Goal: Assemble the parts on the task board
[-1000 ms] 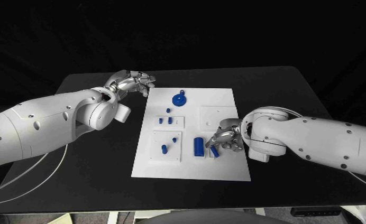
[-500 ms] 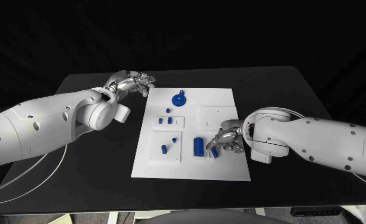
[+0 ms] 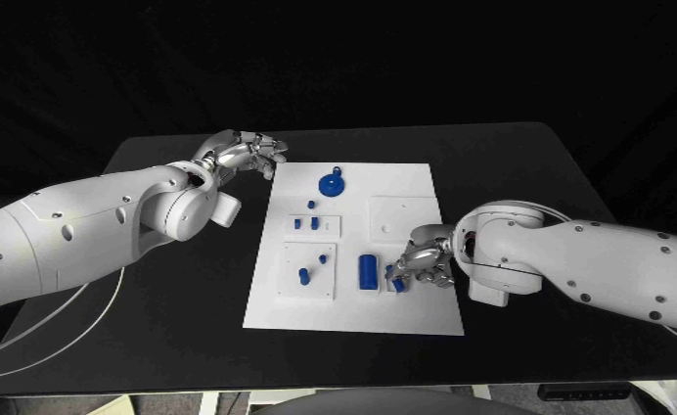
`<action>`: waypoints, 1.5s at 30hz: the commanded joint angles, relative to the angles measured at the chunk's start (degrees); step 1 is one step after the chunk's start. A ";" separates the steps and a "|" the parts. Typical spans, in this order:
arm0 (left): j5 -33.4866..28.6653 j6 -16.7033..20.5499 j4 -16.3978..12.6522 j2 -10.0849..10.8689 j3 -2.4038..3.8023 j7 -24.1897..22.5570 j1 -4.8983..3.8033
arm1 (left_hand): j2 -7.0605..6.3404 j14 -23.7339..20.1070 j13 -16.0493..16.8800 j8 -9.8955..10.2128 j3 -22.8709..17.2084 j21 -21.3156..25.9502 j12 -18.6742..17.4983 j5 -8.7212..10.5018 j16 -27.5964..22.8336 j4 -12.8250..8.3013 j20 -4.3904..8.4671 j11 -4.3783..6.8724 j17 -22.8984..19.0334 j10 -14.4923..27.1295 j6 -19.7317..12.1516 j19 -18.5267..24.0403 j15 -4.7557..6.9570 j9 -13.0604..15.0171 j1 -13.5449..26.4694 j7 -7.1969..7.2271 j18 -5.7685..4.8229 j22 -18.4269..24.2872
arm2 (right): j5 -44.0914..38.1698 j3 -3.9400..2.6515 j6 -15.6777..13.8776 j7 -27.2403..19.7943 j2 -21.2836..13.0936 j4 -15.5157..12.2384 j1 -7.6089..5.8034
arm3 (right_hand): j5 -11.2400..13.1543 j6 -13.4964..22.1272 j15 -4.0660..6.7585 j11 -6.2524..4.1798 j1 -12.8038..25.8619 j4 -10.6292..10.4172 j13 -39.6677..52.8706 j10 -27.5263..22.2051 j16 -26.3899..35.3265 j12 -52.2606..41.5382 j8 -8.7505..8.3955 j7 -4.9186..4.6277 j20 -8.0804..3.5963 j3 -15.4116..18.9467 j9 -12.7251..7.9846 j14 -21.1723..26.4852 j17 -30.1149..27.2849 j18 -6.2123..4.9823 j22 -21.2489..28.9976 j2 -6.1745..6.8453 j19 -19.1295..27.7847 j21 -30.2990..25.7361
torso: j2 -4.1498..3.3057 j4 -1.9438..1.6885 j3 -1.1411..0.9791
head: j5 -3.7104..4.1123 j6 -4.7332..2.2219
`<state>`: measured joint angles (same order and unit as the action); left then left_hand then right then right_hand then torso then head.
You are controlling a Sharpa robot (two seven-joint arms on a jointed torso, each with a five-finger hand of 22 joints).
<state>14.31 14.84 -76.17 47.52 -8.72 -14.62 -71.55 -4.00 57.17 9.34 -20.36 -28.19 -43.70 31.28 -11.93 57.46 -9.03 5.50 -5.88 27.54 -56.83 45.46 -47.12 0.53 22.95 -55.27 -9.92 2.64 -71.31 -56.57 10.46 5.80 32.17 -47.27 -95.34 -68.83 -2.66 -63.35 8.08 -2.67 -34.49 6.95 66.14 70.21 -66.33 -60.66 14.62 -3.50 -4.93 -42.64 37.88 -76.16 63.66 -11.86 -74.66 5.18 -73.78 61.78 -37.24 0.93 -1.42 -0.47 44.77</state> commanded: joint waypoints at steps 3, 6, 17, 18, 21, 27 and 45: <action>0.38 -0.73 -0.13 -0.02 0.02 -0.17 -0.04 | -0.09 -0.07 0.10 -0.24 0.02 0.25 0.25 0.33 -0.27 0.36 0.37 0.10 0.09 0.41 -0.08 -0.32 -0.29 -0.08 0.03 -0.47 0.93 -0.10 | -0.38 -0.02 1.51 -0.93 -0.25 -0.91 0.05 | -0.15 -0.39 0.29 -0.09 -0.03 -0.05 0.08 0.43 -0.28 0.36 -0.25 -0.06 -0.28 -0.44 -0.07 0.13 -0.08 -3.14 0.05 0.30 -0.10 0.27 | -0.01 0.01 -0.01 | 0.00 -0.03; 0.39 -0.70 -0.11 -0.01 0.02 -0.15 -0.04 | -0.08 -0.07 0.10 -0.25 0.01 0.25 0.25 0.33 -0.27 0.36 0.37 0.10 0.10 0.42 -0.08 -0.32 -0.29 -0.08 0.02 -0.47 0.93 -0.10 | -0.38 -0.03 1.46 -0.99 -0.36 -1.23 0.05 | -0.15 -0.39 0.29 -0.09 -0.01 -0.07 0.08 0.43 -0.28 0.36 -0.25 -0.06 -0.28 -0.47 -0.07 0.13 -0.08 -3.14 0.05 0.30 -0.10 0.27 | -0.02 0.02 -0.02 | 0.01 0.00; 0.41 -0.74 -0.02 -0.09 0.02 -0.08 -0.04 | -0.06 -0.07 0.11 -0.26 0.00 0.26 0.26 0.32 -0.28 0.40 0.36 0.10 0.12 0.42 -0.08 -0.33 -0.29 -0.08 0.01 -0.47 0.93 -0.13 | -1.03 -0.38 1.69 -0.87 -2.25 -2.78 0.01 | -0.15 -0.39 0.29 -0.09 0.02 -0.11 0.09 0.44 -0.28 0.37 -0.26 -0.07 -0.28 -0.57 -0.08 0.13 -0.09 -3.14 0.05 0.32 -0.12 0.28 | 0.02 0.06 0.02 | 0.20 -0.14; 0.41 -0.74 -0.03 -0.10 0.02 -0.07 -0.04 | -0.06 -0.07 0.11 -0.26 0.00 0.26 0.26 0.32 -0.28 0.40 0.36 0.10 0.12 0.42 -0.08 -0.33 -0.29 -0.08 0.01 -0.47 0.93 -0.13 | -1.13 -0.39 1.71 -0.87 -2.29 -2.74 0.01 | -0.15 -0.39 0.29 -0.09 0.01 -0.11 0.09 0.44 -0.28 0.37 -0.26 -0.07 -0.28 -0.58 -0.08 0.13 -0.09 -3.14 0.05 0.34 -0.12 0.28 | 0.03 0.07 0.04 | 0.25 -0.15; 0.42 -0.77 -0.08 -0.08 0.02 -0.06 -0.04 | -0.06 -0.07 0.12 -0.26 0.00 0.27 0.26 0.32 -0.29 0.40 0.36 0.10 0.12 0.43 -0.08 -0.33 -0.29 -0.09 0.01 -0.47 0.93 -0.13 | -2.87 -0.40 1.97 -1.02 -2.34 -2.65 0.01 | -0.15 -0.39 0.29 -0.09 -0.12 0.03 0.11 0.46 -0.29 0.37 -0.27 -0.07 -0.29 -0.73 -0.09 0.13 -0.10 -3.14 0.05 0.47 -0.15 0.31 | 0.01 0.03 0.05 | 0.24 -0.17; 0.48 -0.76 -0.06 -0.04 0.02 0.02 -0.04 | -0.05 -0.07 0.12 -0.27 -0.01 0.27 0.26 0.32 -0.29 0.40 0.37 0.10 0.13 0.43 -0.08 -0.33 -0.29 -0.09 -0.01 -0.47 0.93 -0.14 | -4.56 -0.40 2.72 -2.21 -1.98 -2.48 0.01 | -1.27 -0.38 0.17 0.04 -3.98 4.77 0.22 0.57 -0.30 0.46 -0.32 -0.19 -0.27 -0.05 -0.21 0.04 -0.27 -3.14 0.03 -0.24 -0.35 0.52 | 0.00 -0.04 0.00 | 0.27 -0.18; 0.62 -0.77 -0.14 0.03 0.02 0.06 -0.04 | -0.03 -0.06 0.13 -0.28 -0.04 0.30 0.26 0.30 -0.30 0.40 0.37 0.10 0.15 0.44 -0.09 -0.34 -0.29 -0.10 -0.07 -0.47 0.93 -0.18 | -4.54 -0.38 4.58 -2.03 -0.74 -1.80 0.02 | -0.58 -0.43 0.09 0.09 -5.30 6.36 0.24 0.58 -0.18 0.71 -0.47 -0.25 0.09 1.70 -0.53 0.04 -0.51 -3.14 0.29 -1.32 -0.27 0.22 | -0.02 -0.03 0.00 | 0.20 -0.09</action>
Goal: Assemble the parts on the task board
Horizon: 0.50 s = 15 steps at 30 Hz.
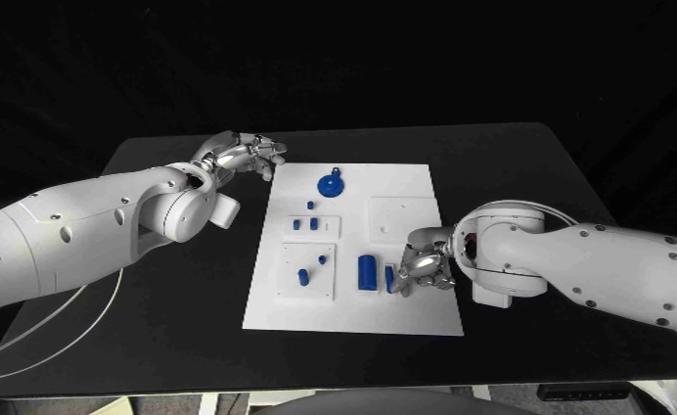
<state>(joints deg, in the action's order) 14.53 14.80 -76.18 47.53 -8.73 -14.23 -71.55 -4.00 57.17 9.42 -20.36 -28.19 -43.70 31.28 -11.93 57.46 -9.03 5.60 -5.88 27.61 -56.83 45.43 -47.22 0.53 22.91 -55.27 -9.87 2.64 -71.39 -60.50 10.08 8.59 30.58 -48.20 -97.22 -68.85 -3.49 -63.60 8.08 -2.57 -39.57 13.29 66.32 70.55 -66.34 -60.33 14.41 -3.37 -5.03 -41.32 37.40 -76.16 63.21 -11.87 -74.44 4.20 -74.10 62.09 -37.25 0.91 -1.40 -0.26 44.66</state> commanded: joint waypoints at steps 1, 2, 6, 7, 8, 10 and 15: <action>0.39 -0.73 -0.12 0.03 0.03 -0.33 -0.04 | -0.03 -0.07 0.06 -0.28 -0.04 0.30 0.26 0.30 -0.30 0.41 0.27 0.10 0.08 0.44 -0.07 -0.25 -0.29 -0.06 -0.07 -0.52 0.93 -0.09 | -0.61 0.00 2.05 -0.43 0.26 0.12 0.04 | 0.22 -0.19 0.09 -0.02 -0.35 -0.09 0.06 0.24 -0.16 0.39 -0.28 -0.37 0.19 0.25 -0.08 0.04 -0.07 -3.13 0.09 -0.61 0.07 -0.13 | -0.01 -0.01 -0.02 | 0.00 0.01; 0.39 -0.72 -0.11 0.03 0.03 -0.33 -0.04 | -0.04 -0.06 0.06 -0.28 -0.04 0.30 0.26 0.30 -0.30 0.41 0.27 0.10 0.08 0.44 -0.07 -0.25 -0.29 -0.06 -0.07 -0.52 0.93 -0.10 | -0.61 0.00 2.22 -0.41 0.30 0.14 0.04 | 0.18 -0.19 0.09 -0.02 -0.42 -0.11 0.06 0.24 -0.16 0.40 -0.29 -0.36 0.19 0.18 -0.10 0.04 -0.08 -3.13 0.10 -0.67 0.08 -0.14 | -0.01 0.00 -0.02 | 0.01 0.01; 0.39 -0.75 -0.12 0.05 0.03 -0.32 -0.04 | -0.04 -0.06 0.06 -0.29 -0.04 0.30 0.26 0.30 -0.31 0.41 0.27 0.10 0.09 0.44 -0.07 -0.25 -0.29 -0.06 -0.08 -0.52 0.93 -0.10 | -0.56 0.01 2.76 -0.37 0.44 0.08 0.05 | 0.17 -0.19 0.08 -0.01 -0.44 -0.11 0.08 0.22 -0.15 0.42 -0.32 -0.38 0.22 0.23 -0.15 0.05 -0.10 -3.13 0.10 -0.39 0.11 -0.15 | -0.01 0.00 -0.01 | -0.02 0.11; 0.39 -0.74 -0.10 0.06 0.03 -0.32 -0.04 | -0.04 -0.06 0.06 -0.29 -0.04 0.31 0.26 0.30 -0.31 0.41 0.27 0.10 0.09 0.44 -0.07 -0.25 -0.29 -0.06 -0.08 -0.52 0.93 -0.11 | -0.56 0.01 2.90 -0.34 0.46 0.06 0.06 | 0.22 -0.19 0.08 0.00 -0.40 -0.11 0.08 0.22 -0.15 0.42 -0.33 -0.38 0.23 0.28 -0.16 0.05 -0.10 -3.13 0.10 -0.30 0.12 -0.15 | -0.01 0.00 -0.01 | -0.02 0.11; 0.39 -0.74 -0.09 0.06 0.03 -0.32 -0.04 | -0.04 -0.06 0.06 -0.29 -0.04 0.31 0.26 0.30 -0.31 0.41 0.27 0.10 0.09 0.44 -0.07 -0.25 -0.29 -0.07 -0.08 -0.52 0.93 -0.11 | -0.56 0.01 2.99 -0.34 0.50 0.08 0.06 | 0.24 -0.19 0.07 0.00 -0.39 -0.12 0.08 0.22 -0.15 0.43 -0.33 -0.38 0.24 0.29 -0.16 0.05 -0.10 -3.13 0.10 -0.30 0.12 -0.15 | -0.01 0.00 -0.01 | -0.02 0.11; 0.39 -0.76 -0.10 0.06 0.03 -0.32 -0.04 | -0.04 -0.06 0.06 -0.29 -0.04 0.31 0.26 0.31 -0.31 0.41 0.27 0.10 0.09 0.44 -0.07 -0.25 -0.29 -0.07 -0.08 -0.52 0.93 -0.11 | -0.56 0.01 3.08 -0.29 0.53 0.13 0.06 | 0.28 -0.20 0.07 0.00 -0.38 -0.11 0.08 0.22 -0.16 0.42 -0.33 -0.38 0.24 0.33 -0.17 0.05 -0.10 -3.13 0.10 -0.27 0.12 -0.14 | -0.01 0.02 -0.02 | 0.00 0.11; 0.40 -0.80 -0.10 0.04 0.03 -0.32 -0.04 | -0.04 -0.06 0.07 -0.29 -0.04 0.31 0.26 0.31 -0.31 0.42 0.27 0.10 0.10 0.44 -0.08 -0.25 -0.29 -0.07 -0.09 -0.52 0.92 -0.12 | -0.68 0.01 2.77 -0.24 0.69 0.40 0.08 | 0.31 -0.21 0.07 0.00 -0.39 -0.11 0.09 0.22 -0.16 0.43 -0.33 -0.38 0.25 0.36 -0.17 0.05 -0.10 -3.13 0.10 -0.30 0.11 -0.14 | -0.02 0.01 0.00 | 0.03 0.15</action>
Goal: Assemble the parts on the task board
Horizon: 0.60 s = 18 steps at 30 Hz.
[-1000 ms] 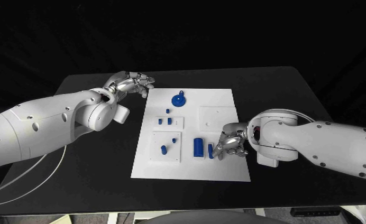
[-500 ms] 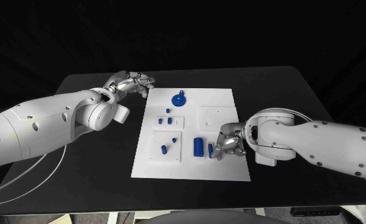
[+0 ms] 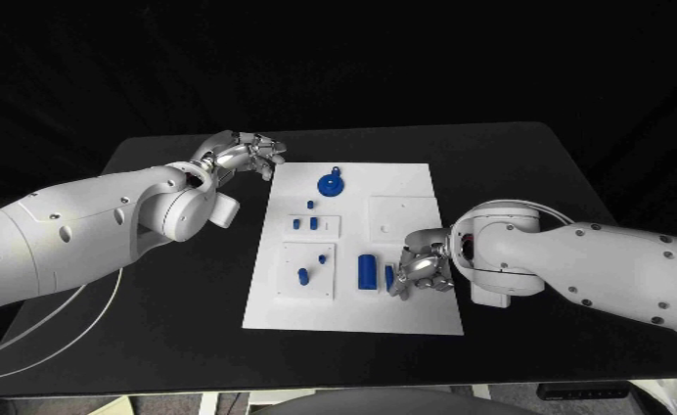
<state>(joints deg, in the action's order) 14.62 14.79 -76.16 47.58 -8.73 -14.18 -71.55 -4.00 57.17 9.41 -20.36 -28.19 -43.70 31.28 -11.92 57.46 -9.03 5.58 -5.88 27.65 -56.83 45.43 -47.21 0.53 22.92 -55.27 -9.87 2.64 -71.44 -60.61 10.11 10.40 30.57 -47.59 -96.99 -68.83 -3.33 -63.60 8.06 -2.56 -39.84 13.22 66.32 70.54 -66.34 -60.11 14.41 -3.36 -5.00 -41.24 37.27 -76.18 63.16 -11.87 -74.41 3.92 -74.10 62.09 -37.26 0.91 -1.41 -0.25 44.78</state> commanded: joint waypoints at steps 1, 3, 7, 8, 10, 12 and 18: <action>0.31 -0.78 -0.12 -0.01 0.03 -0.36 -0.04 | -0.04 -0.06 0.08 -0.29 -0.04 0.31 0.26 0.31 -0.31 0.42 0.28 0.10 0.06 0.44 -0.08 -0.27 -0.29 -0.08 -0.09 -0.52 0.92 -0.08 | -0.63 -0.01 0.78 -0.24 0.12 0.25 0.06 | 0.18 -0.21 0.09 -0.01 -0.14 -0.05 0.09 0.24 -0.16 0.21 -0.33 -0.39 0.23 0.29 -0.06 0.06 -0.05 -3.13 0.07 -0.12 0.10 -0.14 | -0.01 -0.01 0.01 | 0.00 0.05; 0.31 -0.75 -0.10 0.01 0.03 -0.36 -0.04 | -0.03 -0.06 0.08 -0.30 -0.04 0.32 0.26 0.31 -0.32 0.42 0.28 0.10 0.06 0.44 -0.08 -0.27 -0.29 -0.08 -0.09 -0.52 0.92 -0.08 | -0.83 -0.01 0.27 -0.24 0.22 0.44 0.08 | 0.22 -0.23 0.09 -0.02 -0.16 -0.09 0.10 0.25 -0.17 0.21 -0.33 -0.39 0.24 0.31 -0.07 0.06 -0.06 -3.13 0.07 -0.30 0.10 -0.14 | -0.01 -0.02 0.00 | 0.00 0.05; 0.31 -0.81 -0.09 0.01 0.02 -0.33 -0.04 | -0.03 -0.06 0.08 -0.30 -0.04 0.32 0.26 0.31 -0.32 0.43 0.28 0.10 0.07 0.44 -0.08 -0.27 -0.29 -0.08 -0.09 -0.52 0.92 -0.09 | -0.88 -0.01 0.22 -0.29 0.42 0.41 0.16 | 0.28 -0.25 0.10 -0.02 0.05 -0.50 0.11 0.25 -0.17 0.24 -0.34 -0.39 0.27 0.36 -0.12 0.07 -0.07 -3.13 0.10 -0.77 0.10 -0.17 | 0.01 -0.03 0.00 | 0.01 0.05; 0.31 -0.83 -0.09 0.00 0.02 -0.32 -0.04 | -0.03 -0.06 0.08 -0.30 -0.04 0.32 0.26 0.31 -0.32 0.43 0.28 0.10 0.07 0.44 -0.08 -0.27 -0.29 -0.08 -0.09 -0.52 0.92 -0.09 | -0.89 -0.01 0.12 -0.26 0.46 0.43 0.18 | 0.29 -0.25 0.10 -0.02 0.08 -0.57 0.11 0.25 -0.17 0.24 -0.35 -0.39 0.27 0.36 -0.13 0.07 -0.08 -3.13 0.10 -0.83 0.11 -0.18 | -0.01 -0.02 0.00 | -0.01 0.09; 0.31 -0.85 -0.05 -0.06 0.02 -0.32 -0.03 | -0.03 -0.06 0.09 -0.30 -0.04 0.33 0.27 0.31 -0.32 0.44 0.28 0.10 0.07 0.44 -0.08 -0.27 -0.29 -0.08 -0.09 -0.52 0.92 -0.09 | -1.16 -0.02 -0.07 -0.13 0.53 0.64 0.20 | 0.31 -0.26 0.10 -0.02 0.16 -0.74 0.12 0.26 -0.17 0.25 -0.36 -0.39 0.28 0.36 -0.14 0.07 -0.08 -3.13 0.11 -0.95 0.11 -0.19 | -0.02 -0.01 0.00 | 0.00 0.09; 0.32 -0.86 -0.03 -0.10 0.02 -0.32 -0.03 | -0.02 -0.06 0.09 -0.31 -0.04 0.33 0.27 0.31 -0.32 0.44 0.28 0.10 0.07 0.44 -0.08 -0.27 -0.29 -0.08 -0.09 -0.52 0.92 -0.10 | -2.01 -0.02 -0.09 -0.14 0.61 1.06 0.21 | 0.32 -0.29 0.10 -0.03 0.18 -0.90 0.13 0.27 -0.18 0.25 -0.35 -0.38 0.28 0.31 -0.16 0.07 -0.08 -3.13 0.12 -1.13 0.11 -0.19 | -0.02 -0.01 0.00 | 0.01 0.09; 0.32 -0.91 -0.03 -0.16 0.02 -0.47 -0.02 | 0.00 -0.07 0.09 -0.31 -0.04 0.34 0.27 0.31 -0.33 0.46 0.28 0.10 0.08 0.44 -0.07 -0.27 -0.29 -0.08 -0.09 -0.52 0.92 -0.11 | -4.08 -0.02 -0.50 -0.42 1.40 2.13 1.12 | 0.36 -0.31 0.13 -0.06 -0.12 -0.81 0.16 0.29 -0.21 0.24 -0.35 -0.35 0.24 0.12 -0.18 0.07 -0.08 -3.13 0.11 -1.19 0.09 -0.17 | 0.03 -0.01 0.02 | -0.09 0.15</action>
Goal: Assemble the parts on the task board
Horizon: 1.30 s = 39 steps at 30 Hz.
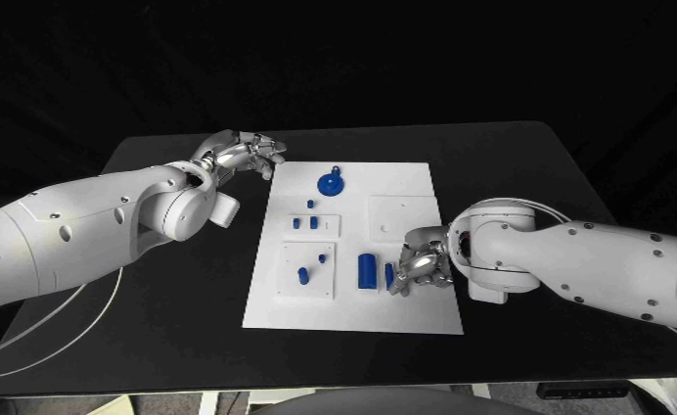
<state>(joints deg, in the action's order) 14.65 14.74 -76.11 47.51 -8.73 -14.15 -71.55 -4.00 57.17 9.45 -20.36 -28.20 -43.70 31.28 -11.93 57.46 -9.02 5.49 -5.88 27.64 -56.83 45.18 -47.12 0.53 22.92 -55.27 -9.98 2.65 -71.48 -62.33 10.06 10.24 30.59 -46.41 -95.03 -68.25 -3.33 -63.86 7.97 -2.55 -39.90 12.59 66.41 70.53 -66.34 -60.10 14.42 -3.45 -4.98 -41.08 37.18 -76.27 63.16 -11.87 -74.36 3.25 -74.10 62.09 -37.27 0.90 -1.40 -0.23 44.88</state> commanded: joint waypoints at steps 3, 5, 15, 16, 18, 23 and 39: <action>0.29 -0.81 -0.08 0.02 0.00 -0.44 -0.03 | 0.02 -0.06 0.05 -0.32 -0.04 0.34 0.27 0.31 -0.33 0.46 0.36 0.10 0.10 0.44 0.19 -0.36 -0.29 -0.09 -0.10 -0.40 0.92 -0.07 | -2.43 0.02 -0.45 -0.49 0.42 0.38 0.76 | 0.38 -0.06 0.23 -0.07 -0.20 -0.14 0.08 0.30 -0.22 0.23 -0.36 -0.26 0.20 -0.14 -0.09 0.17 -0.08 -3.13 0.05 -0.58 0.10 -0.16 | 0.01 -0.06 -0.04 | -0.15 0.09; 0.29 -0.79 -0.06 0.05 0.00 -0.44 -0.03 | 0.02 -0.06 0.05 -0.32 -0.04 0.35 0.28 0.31 -0.33 0.46 0.36 0.10 0.10 0.44 0.19 -0.37 -0.29 -0.09 -0.10 -0.40 0.92 -0.08 | -2.70 0.02 -0.47 -0.53 0.45 0.55 0.79 | 0.40 -0.06 0.23 -0.07 -0.22 -0.14 0.08 0.31 -0.22 0.23 -0.35 -0.26 0.20 -0.16 -0.09 0.17 -0.08 -3.13 0.05 -0.58 0.10 -0.16 | 0.01 -0.04 -0.04 | -0.15 0.10; 0.29 -0.88 -0.10 0.01 -0.02 -0.44 -0.03 | 0.03 -0.06 0.06 -0.33 -0.03 0.36 0.28 0.31 -0.34 0.48 0.36 0.10 0.11 0.43 0.19 -0.37 -0.29 -0.09 -0.10 -0.40 0.91 -0.09 | -2.42 0.02 -0.21 -0.74 0.74 1.05 0.82 | 0.52 -0.07 0.26 -0.09 -0.38 -0.24 0.09 0.31 -0.23 0.24 -0.35 -0.24 0.17 -0.40 -0.09 0.19 -0.08 -3.13 0.06 -0.48 0.10 -0.17 | -0.01 0.02 0.00 | -0.18 0.06; 0.29 -0.88 -0.10 0.02 -0.02 -0.42 -0.03 | 0.03 -0.06 0.06 -0.33 -0.03 0.36 0.28 0.31 -0.34 0.48 0.36 0.10 0.11 0.43 0.19 -0.37 -0.29 -0.09 -0.10 -0.40 0.91 -0.09 | -2.41 0.02 -0.16 -0.74 0.79 1.19 0.83 | 0.52 -0.07 0.26 -0.09 -0.38 -0.24 0.09 0.31 -0.23 0.24 -0.35 -0.24 0.17 -0.40 -0.09 0.19 -0.08 -3.13 0.06 -0.48 0.10 -0.17 | -0.01 0.02 0.00 | -0.18 0.06; 0.29 -0.88 -0.11 0.04 -0.02 -0.42 -0.03 | 0.03 -0.06 0.06 -0.33 -0.03 0.36 0.28 0.31 -0.34 0.48 0.36 0.10 0.11 0.43 0.19 -0.37 -0.29 -0.09 -0.10 -0.40 0.91 -0.09 | -2.34 0.02 -0.06 -0.67 0.89 1.49 0.84 | 0.52 -0.07 0.26 -0.09 -0.38 -0.24 0.09 0.31 -0.23 0.24 -0.35 -0.24 0.17 -0.40 -0.09 0.19 -0.08 -3.13 0.06 -0.48 0.10 -0.17 | 0.00 0.01 -0.01 | -0.17 0.06; 0.29 -0.90 -0.07 0.06 -0.03 -0.37 -0.03 | 0.05 -0.06 0.07 -0.34 -0.03 0.36 0.28 0.31 -0.34 0.50 0.36 0.10 0.11 0.43 0.19 -0.37 -0.30 -0.10 -0.08 -0.40 0.91 -0.10 | -1.81 0.02 0.66 -0.41 0.96 2.21 0.86 | 0.52 -0.06 0.27 -0.09 -0.29 -0.45 0.10 0.31 -0.23 0.25 -0.34 -0.24 0.17 -0.48 -0.09 0.21 -0.08 -3.13 0.07 -0.30 0.10 -0.18 | 0.02 -0.03 -0.01 | -0.18 0.10; 0.30 -1.15 1.05 -0.17 -0.08 -0.62 -0.03 | 0.08 -0.04 0.08 -0.36 -0.01 0.38 0.30 0.31 -0.34 0.59 0.36 0.10 0.14 0.41 0.20 -0.39 -0.29 -0.10 -0.02 -0.40 0.90 -0.13 | 8.41 -0.88 -5.38 -8.43 -0.96 4.50 0.24 | 0.31 6.18 -1.10 1.74 4.29 0.43 -0.38 -3.57 2.15 2.29 -2.94 -2.16 0.75 8.31 -0.38 2.35 -1.08 -3.13 1.21 8.62 3.37 -3.07 | 0.05 0.06 -0.09 | -0.32 -0.63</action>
<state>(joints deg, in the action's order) 14.69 14.57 -75.34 47.44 -8.83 -14.13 -71.54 -4.00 57.17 9.48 -20.36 -28.21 -43.70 31.28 -11.93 57.46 -8.74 5.61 -5.88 27.70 -56.83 45.44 -47.23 0.53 22.89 -55.27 -10.10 2.64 -71.50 -57.91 9.21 7.89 25.52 -47.31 -91.17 -67.89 -3.11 -59.69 6.81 -0.87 -35.83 13.17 66.11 66.96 -64.24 -57.91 11.55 -3.77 -4.20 -32.77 36.81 -74.02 62.13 -12.16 -73.17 11.56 -70.75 59.04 -37.23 0.96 -1.46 -0.58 44.41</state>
